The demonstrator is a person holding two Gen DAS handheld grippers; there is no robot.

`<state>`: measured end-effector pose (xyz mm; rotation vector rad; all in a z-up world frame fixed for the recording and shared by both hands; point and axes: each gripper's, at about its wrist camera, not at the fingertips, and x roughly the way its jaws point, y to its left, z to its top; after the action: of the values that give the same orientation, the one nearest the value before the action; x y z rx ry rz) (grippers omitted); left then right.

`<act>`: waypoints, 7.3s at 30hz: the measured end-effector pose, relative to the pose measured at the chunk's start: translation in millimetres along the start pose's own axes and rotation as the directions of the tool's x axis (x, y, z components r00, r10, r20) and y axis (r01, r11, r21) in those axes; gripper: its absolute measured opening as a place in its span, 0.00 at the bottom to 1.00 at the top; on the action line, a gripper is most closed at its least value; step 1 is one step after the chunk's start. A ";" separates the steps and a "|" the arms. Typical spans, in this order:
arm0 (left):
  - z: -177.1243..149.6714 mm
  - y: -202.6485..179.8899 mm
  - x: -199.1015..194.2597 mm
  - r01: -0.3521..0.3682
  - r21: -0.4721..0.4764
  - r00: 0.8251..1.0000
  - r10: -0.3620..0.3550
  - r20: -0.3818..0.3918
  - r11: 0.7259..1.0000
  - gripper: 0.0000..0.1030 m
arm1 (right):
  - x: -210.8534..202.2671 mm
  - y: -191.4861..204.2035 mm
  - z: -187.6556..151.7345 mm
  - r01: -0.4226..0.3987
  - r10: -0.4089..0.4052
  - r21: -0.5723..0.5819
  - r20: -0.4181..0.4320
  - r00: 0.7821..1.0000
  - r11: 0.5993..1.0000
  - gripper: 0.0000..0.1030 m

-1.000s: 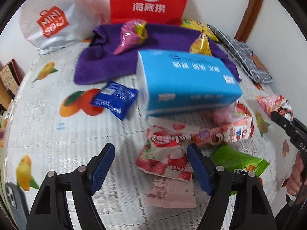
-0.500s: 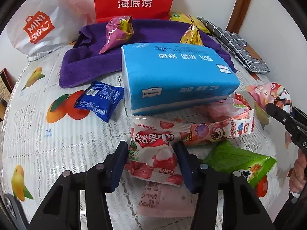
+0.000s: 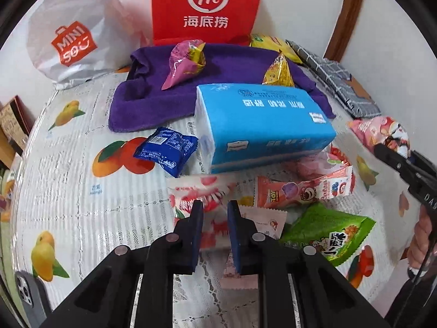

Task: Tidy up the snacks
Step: 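Grasp the white panda-print packet with the right tool while the left tool grasps the white-red packet, then carry the panda-print packet with the right tool while the left tool carries the white-red packet over the purple towel, then open the right tool over the towel while the left tool lowers and releases the white-red packet, then move both tools back toward the remaining snacks beside the blue tissue pack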

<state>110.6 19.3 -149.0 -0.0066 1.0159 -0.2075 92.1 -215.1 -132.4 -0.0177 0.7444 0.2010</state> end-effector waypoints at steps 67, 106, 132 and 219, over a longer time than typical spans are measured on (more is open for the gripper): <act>141.3 23.8 -6.2 -0.084 -0.066 0.966 0.098 0.240 0.994 0.41 | 70.6 14.5 142.9 -0.104 0.108 -0.046 0.112 0.988 0.994 0.47; 128.0 58.1 50.3 -0.079 -0.149 0.988 0.097 0.119 0.986 0.41 | 168.5 -14.4 118.4 -0.102 0.107 0.060 -0.070 0.992 0.993 0.47; 127.5 60.1 53.6 -0.073 -0.165 0.990 0.092 0.110 0.984 0.41 | 169.1 -16.3 118.2 -0.100 0.105 0.065 -0.085 0.991 0.993 0.60; 39.9 75.0 -14.2 -0.072 -0.230 0.992 0.094 0.088 0.971 0.60 | 61.9 -4.2 -6.4 -0.063 0.062 0.000 -0.146 0.987 0.998 0.55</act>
<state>149.8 91.6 -123.5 -0.1796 0.9347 -0.0138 133.0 -208.9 -179.1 -0.0132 0.8907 0.2632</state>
